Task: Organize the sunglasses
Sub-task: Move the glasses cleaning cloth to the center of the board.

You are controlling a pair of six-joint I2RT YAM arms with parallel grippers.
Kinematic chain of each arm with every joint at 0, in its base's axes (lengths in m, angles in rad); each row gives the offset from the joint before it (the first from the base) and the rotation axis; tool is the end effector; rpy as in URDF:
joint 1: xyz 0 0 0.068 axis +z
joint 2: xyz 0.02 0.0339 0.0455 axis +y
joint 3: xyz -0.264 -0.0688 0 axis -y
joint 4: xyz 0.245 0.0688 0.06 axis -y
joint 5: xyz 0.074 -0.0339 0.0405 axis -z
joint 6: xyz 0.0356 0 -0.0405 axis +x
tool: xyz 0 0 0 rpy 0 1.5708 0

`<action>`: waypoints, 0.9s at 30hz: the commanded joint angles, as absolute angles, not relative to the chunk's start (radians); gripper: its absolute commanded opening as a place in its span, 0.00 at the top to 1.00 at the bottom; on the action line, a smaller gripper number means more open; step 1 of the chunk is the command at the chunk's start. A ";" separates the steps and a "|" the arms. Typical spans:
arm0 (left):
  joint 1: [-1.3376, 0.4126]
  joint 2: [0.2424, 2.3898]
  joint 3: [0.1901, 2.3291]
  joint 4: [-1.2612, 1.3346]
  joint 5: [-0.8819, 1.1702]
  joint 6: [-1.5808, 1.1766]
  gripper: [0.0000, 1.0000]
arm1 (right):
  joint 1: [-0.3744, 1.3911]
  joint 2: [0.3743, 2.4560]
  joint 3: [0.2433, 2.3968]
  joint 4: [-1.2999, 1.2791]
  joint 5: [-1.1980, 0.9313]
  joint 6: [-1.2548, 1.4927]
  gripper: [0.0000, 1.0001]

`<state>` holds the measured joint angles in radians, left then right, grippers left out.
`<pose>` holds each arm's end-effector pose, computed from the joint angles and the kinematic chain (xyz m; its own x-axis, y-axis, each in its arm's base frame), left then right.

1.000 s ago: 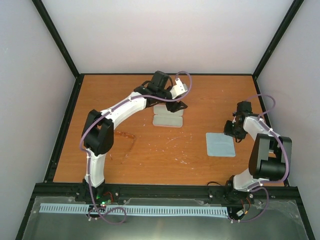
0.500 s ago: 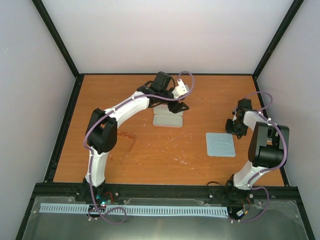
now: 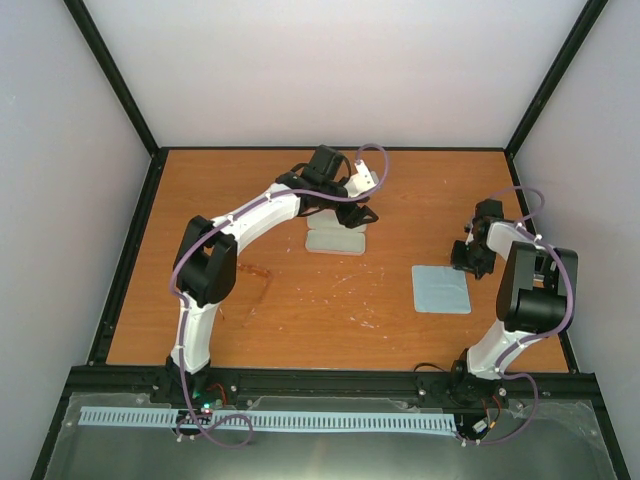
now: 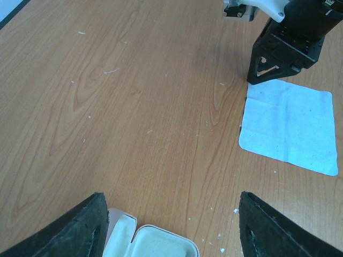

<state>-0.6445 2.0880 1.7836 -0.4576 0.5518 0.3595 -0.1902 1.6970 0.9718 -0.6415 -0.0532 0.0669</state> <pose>0.3707 -0.3019 0.2548 -0.2299 0.5476 -0.8045 0.9569 0.2780 -0.0843 0.2936 -0.0546 0.1505 -0.9475 0.2504 -0.1987 0.2421 0.9680 0.0655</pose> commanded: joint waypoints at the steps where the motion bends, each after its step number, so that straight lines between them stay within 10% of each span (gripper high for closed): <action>1: -0.654 2.091 1.827 -0.453 0.574 0.335 0.33 | -0.198 1.736 0.986 -0.663 -0.055 0.059 0.70; 27: -0.678 2.106 1.787 -0.430 0.581 0.311 0.34 | -0.198 1.776 0.995 -0.750 -0.090 0.095 0.90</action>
<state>-0.6598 2.0880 1.7809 -0.4541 0.5587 0.3340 -0.1959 1.7344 1.0077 -0.6876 -0.0536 0.0803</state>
